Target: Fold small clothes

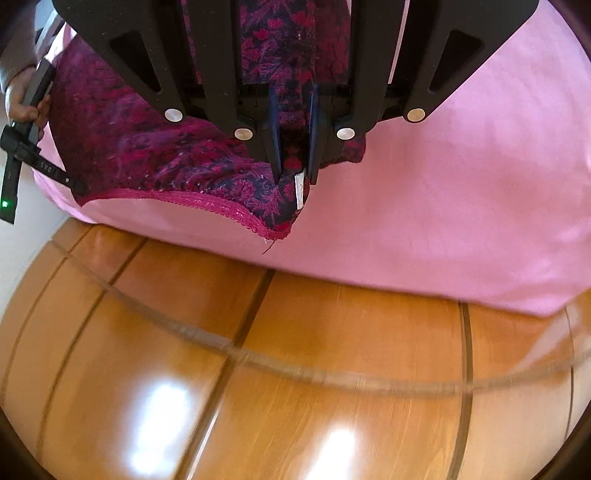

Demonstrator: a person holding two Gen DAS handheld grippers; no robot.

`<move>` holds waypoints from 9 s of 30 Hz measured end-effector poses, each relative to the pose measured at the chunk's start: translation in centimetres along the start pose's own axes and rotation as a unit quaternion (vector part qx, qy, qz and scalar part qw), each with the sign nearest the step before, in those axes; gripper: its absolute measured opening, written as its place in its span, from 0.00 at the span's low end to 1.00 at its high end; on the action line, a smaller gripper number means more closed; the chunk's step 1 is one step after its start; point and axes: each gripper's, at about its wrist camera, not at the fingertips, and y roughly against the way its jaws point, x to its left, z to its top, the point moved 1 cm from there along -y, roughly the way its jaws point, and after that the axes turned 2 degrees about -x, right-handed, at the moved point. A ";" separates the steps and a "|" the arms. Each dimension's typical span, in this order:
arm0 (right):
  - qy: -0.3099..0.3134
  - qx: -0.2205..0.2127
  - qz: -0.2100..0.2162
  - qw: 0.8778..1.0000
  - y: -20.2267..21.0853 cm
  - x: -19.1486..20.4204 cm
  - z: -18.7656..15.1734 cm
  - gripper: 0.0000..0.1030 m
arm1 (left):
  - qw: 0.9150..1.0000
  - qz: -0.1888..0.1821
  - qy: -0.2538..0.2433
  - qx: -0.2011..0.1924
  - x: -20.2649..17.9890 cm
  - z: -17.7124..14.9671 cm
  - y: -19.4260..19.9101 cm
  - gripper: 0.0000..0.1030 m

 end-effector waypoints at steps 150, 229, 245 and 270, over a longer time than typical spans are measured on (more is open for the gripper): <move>0.038 0.111 0.082 0.990 -6.0 3.9 0.3 0.70 | 0.998 -0.038 0.047 0.022 -0.3 -5.2 1.2 0.37; 0.285 0.016 0.218 0.933 7.6 29.9 -16.1 0.26 | 0.961 -0.217 0.163 -0.057 7.4 -9.2 18.5 0.36; 0.322 -0.063 0.205 0.922 10.4 30.7 -19.5 0.48 | 0.974 -0.189 0.112 0.057 1.4 -3.1 9.7 0.16; 0.244 0.029 0.247 0.937 5.2 25.6 -19.4 0.58 | 0.995 -0.017 0.082 0.055 4.8 -6.2 10.0 0.14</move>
